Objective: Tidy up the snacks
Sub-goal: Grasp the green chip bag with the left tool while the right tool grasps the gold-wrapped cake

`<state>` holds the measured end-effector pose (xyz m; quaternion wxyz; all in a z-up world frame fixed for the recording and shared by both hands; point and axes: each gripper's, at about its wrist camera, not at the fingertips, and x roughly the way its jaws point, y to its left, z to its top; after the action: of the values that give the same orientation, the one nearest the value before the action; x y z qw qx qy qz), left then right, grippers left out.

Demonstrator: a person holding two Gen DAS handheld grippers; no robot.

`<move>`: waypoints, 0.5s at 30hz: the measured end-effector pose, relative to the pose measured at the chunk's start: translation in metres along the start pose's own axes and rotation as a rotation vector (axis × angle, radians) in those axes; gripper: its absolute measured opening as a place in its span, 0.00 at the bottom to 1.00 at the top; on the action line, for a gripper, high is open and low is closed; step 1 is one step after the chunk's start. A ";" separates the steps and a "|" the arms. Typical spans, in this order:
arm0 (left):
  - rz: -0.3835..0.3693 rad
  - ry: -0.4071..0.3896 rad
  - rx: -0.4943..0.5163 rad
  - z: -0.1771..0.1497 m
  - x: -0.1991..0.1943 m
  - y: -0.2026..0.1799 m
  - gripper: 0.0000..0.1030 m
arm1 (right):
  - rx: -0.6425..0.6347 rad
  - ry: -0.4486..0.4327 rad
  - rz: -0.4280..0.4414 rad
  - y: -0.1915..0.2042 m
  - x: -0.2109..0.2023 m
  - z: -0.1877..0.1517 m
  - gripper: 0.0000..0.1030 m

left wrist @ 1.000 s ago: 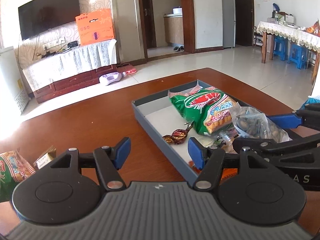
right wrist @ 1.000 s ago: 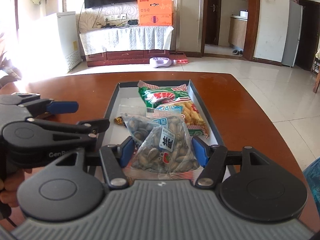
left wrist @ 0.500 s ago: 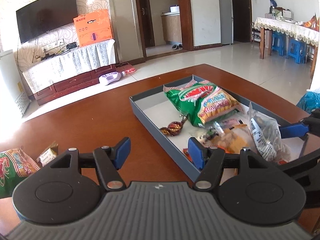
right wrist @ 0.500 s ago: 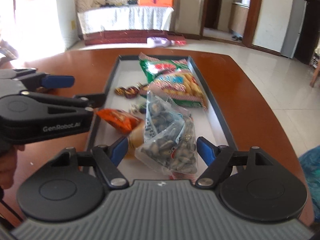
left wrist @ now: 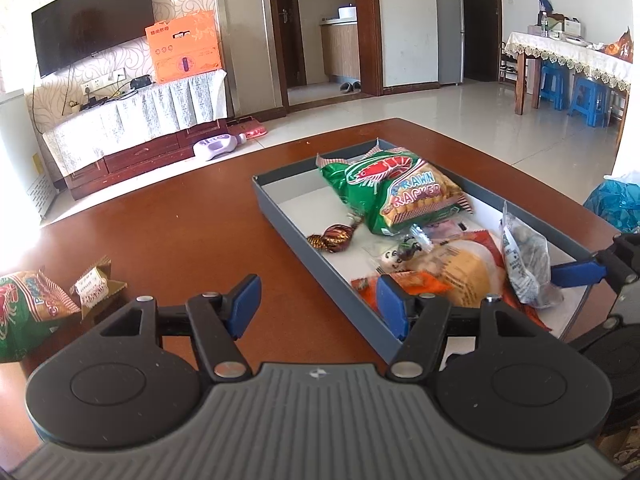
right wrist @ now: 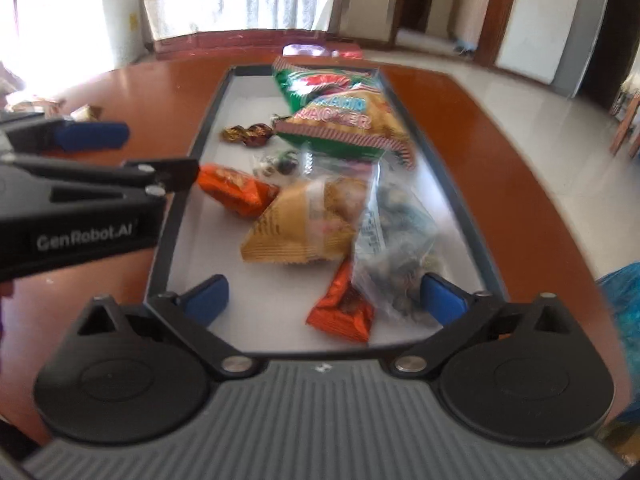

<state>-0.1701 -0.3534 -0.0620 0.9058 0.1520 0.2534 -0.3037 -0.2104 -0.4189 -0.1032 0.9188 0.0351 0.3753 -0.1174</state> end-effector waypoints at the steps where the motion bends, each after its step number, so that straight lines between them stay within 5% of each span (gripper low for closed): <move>1: 0.001 0.002 -0.002 0.000 0.000 0.000 0.67 | -0.004 -0.005 -0.005 -0.001 0.000 0.000 1.00; 8: 0.010 -0.011 -0.034 -0.001 -0.012 0.008 0.67 | -0.023 0.009 -0.025 -0.002 -0.002 0.009 1.00; 15: 0.035 -0.026 -0.077 -0.004 -0.032 0.030 0.69 | -0.012 -0.087 -0.033 0.004 -0.035 -0.007 1.00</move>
<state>-0.1751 -0.3137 -0.0441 0.9193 0.1175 0.2506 -0.2798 -0.2386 -0.4071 -0.0836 0.9323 0.0184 0.3363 -0.1319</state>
